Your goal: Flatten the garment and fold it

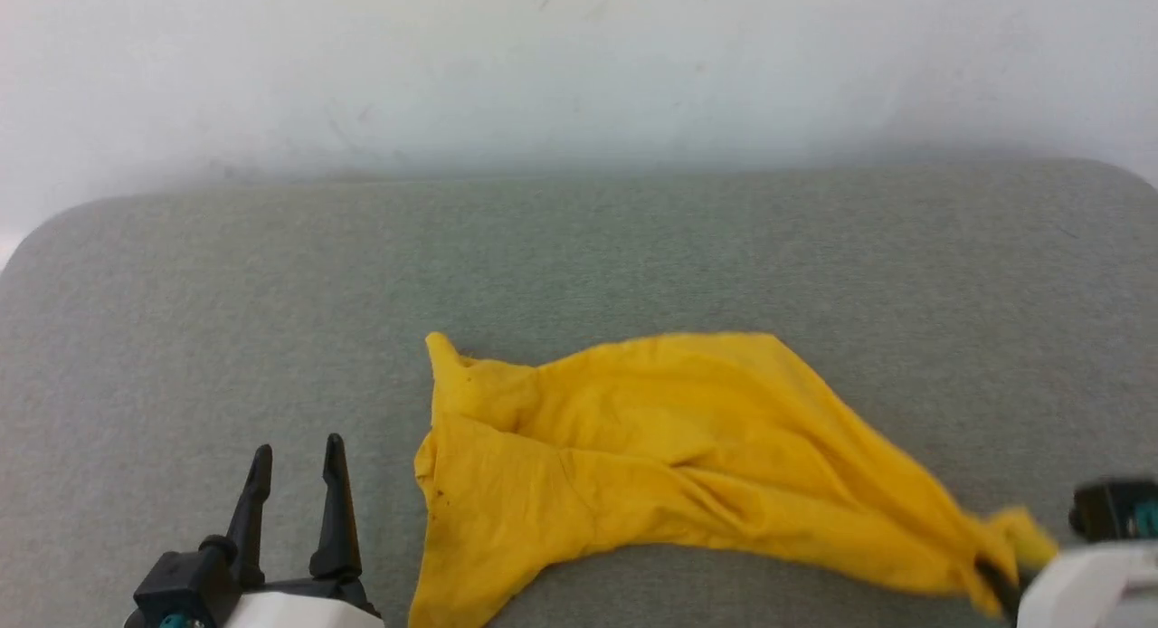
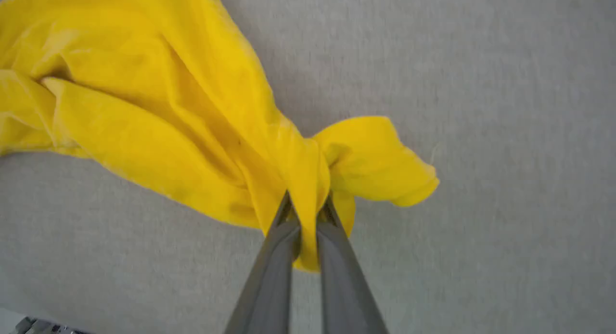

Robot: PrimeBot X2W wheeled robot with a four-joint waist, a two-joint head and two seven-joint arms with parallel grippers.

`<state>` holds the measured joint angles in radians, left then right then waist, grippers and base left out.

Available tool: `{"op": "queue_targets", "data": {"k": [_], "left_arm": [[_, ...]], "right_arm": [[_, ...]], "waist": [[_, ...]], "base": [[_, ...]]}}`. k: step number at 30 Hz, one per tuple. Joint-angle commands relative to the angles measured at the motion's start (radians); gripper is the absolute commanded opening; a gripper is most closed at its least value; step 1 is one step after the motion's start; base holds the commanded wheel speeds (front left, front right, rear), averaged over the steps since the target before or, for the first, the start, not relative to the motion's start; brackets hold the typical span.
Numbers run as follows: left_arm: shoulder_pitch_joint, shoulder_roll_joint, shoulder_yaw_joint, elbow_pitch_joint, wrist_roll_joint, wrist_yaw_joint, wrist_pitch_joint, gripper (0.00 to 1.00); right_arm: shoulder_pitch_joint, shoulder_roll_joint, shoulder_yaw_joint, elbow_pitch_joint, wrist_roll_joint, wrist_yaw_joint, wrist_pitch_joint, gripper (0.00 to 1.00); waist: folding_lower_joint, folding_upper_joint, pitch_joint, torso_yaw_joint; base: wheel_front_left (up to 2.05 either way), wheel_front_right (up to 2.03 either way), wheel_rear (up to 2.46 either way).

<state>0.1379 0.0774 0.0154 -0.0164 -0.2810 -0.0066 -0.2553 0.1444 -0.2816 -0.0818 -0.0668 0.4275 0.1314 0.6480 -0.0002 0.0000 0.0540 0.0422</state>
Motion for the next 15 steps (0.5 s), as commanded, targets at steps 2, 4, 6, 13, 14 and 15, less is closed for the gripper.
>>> {"op": "queue_targets", "data": {"k": [2,4,6,13,14,15], "left_arm": [[0.002,0.011,0.003,0.004,0.004,0.005,0.005,1.00],[0.000,0.014,0.002,0.009,0.003,0.005,0.010,1.00],[0.000,0.016,0.002,0.013,0.001,0.007,0.012,1.00],[-0.010,0.015,-0.007,0.020,-0.002,0.009,0.016,1.00],[-0.014,0.015,-0.009,0.020,-0.003,0.009,0.015,1.00],[-0.017,0.014,-0.010,0.020,-0.003,0.010,0.015,1.00]], "right_arm": [[0.118,0.084,-0.048,-0.080,-0.022,-0.001,0.068,0.00],[0.209,0.148,-0.074,-0.114,-0.035,-0.001,0.122,0.00],[0.267,0.187,-0.077,-0.128,-0.027,-0.001,0.160,0.18],[0.203,0.220,-0.077,-0.209,0.044,-0.001,0.024,1.00],[0.167,0.221,-0.082,-0.218,0.046,-0.001,-0.018,1.00],[0.128,0.222,-0.087,-0.219,0.044,-0.001,-0.055,1.00]], "waist": [[0.0002,0.0000,-0.020,-0.051],[0.0002,0.0000,-0.016,-0.054],[0.0002,0.0000,-0.013,-0.055],[0.0002,0.0000,0.002,-0.035],[0.0002,0.0000,0.006,-0.030],[0.0002,0.0000,0.010,-0.024]], "base": [[0.00,0.00,0.00],[0.00,0.00,0.00],[0.00,0.00,0.00],[0.00,0.00,0.00],[0.00,0.00,0.00],[0.00,0.00,0.00]]}}
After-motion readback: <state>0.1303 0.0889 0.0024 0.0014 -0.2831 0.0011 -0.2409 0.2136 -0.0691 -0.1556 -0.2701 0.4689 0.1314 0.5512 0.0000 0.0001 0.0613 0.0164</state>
